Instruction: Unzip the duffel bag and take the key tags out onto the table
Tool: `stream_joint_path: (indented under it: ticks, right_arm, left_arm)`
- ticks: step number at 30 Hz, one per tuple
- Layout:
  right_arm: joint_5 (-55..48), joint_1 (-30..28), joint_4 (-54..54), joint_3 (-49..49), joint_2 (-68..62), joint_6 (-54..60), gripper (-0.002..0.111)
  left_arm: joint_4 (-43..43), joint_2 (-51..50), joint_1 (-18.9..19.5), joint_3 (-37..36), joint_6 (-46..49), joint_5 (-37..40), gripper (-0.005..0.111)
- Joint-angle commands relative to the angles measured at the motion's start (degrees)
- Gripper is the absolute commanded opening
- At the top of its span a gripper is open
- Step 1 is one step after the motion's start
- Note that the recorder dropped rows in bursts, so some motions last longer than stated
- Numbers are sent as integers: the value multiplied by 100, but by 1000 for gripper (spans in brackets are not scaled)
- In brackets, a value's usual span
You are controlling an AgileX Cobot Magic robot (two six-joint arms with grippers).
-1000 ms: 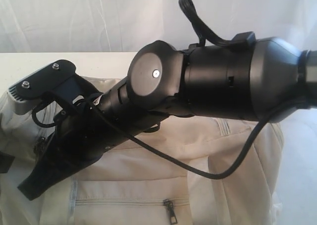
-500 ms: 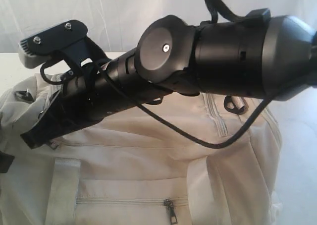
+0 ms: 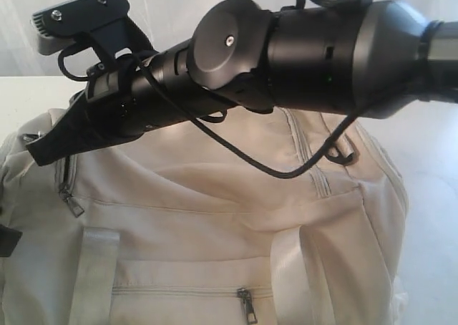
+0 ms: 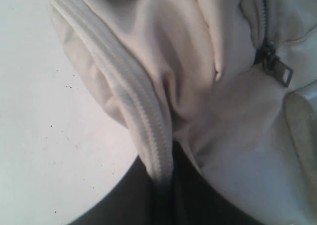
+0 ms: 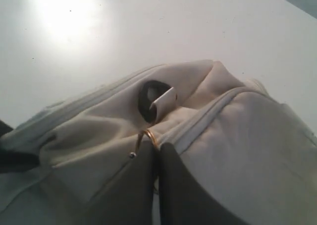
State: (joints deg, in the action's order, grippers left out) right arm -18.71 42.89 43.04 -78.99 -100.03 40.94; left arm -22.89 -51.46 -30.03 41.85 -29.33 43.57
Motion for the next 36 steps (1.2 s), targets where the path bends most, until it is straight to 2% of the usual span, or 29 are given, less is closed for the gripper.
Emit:
stream_joint_path:
  ticks: [1,13,24,36]
  right_arm:
    - [226,-82,-141,-336,-310,-3,0]
    - [202,-499,-150,-1145,-942,-26,0]
    - [90,-638,-150,-2014,-1783,-26,0]
    - [-103,-825,-128,-3174,-2747,-101,0]
  left_arm:
    - [241,76,25,-8,121,378,0]
    - [251,76,25,-30,238,597,0]
    - [446,76,25,-904,238,289,0]
    - [483,76,25,-942,327,237,0]
